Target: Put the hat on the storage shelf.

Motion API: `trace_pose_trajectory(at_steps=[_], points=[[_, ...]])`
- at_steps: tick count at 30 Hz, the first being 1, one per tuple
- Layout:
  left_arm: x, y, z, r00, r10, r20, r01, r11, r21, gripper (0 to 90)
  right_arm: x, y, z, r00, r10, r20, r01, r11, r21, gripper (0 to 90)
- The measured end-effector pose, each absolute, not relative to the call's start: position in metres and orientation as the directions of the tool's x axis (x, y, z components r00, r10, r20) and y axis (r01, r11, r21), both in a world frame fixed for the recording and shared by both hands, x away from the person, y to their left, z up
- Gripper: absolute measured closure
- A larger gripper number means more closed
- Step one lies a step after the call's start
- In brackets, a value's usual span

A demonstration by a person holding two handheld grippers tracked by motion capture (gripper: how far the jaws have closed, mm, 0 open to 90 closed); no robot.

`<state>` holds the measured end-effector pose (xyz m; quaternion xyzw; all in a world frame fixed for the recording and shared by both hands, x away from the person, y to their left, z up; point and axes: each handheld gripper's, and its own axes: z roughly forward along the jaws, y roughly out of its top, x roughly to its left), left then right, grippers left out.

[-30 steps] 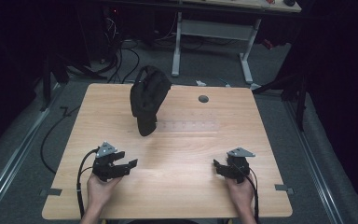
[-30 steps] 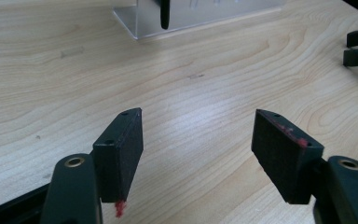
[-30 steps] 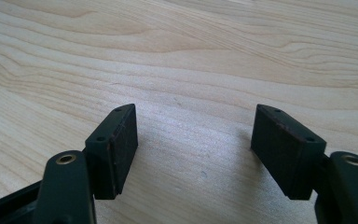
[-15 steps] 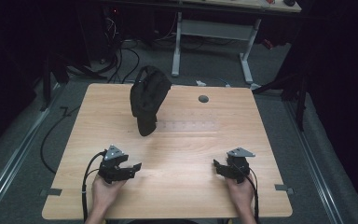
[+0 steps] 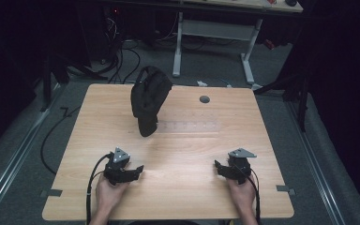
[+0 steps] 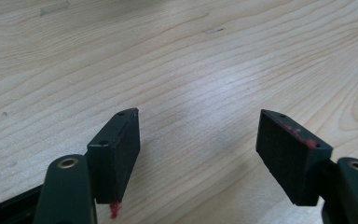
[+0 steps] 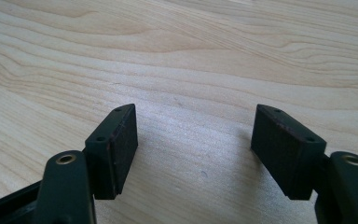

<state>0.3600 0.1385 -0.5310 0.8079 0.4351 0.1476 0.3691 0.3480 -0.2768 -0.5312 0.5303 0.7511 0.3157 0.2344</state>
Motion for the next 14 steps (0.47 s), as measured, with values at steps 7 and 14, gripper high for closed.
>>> trace_pose_trajectory(at_steps=[7,14], points=[[0.3558,0.1338,-0.5358,0.574,0.818,-0.018,0.555,-0.373,0.743,29.5,0.348,-0.2767,-0.5312,-0.327,0.945,-0.017,0.649,0.237,0.723,31.7],[0.355,0.1332,-0.536,0.57,0.822,-0.02,0.558,-0.369,0.743,27.7,0.348,-0.2767,-0.5312,-0.327,0.945,-0.017,0.649,0.237,0.723,31.7]])
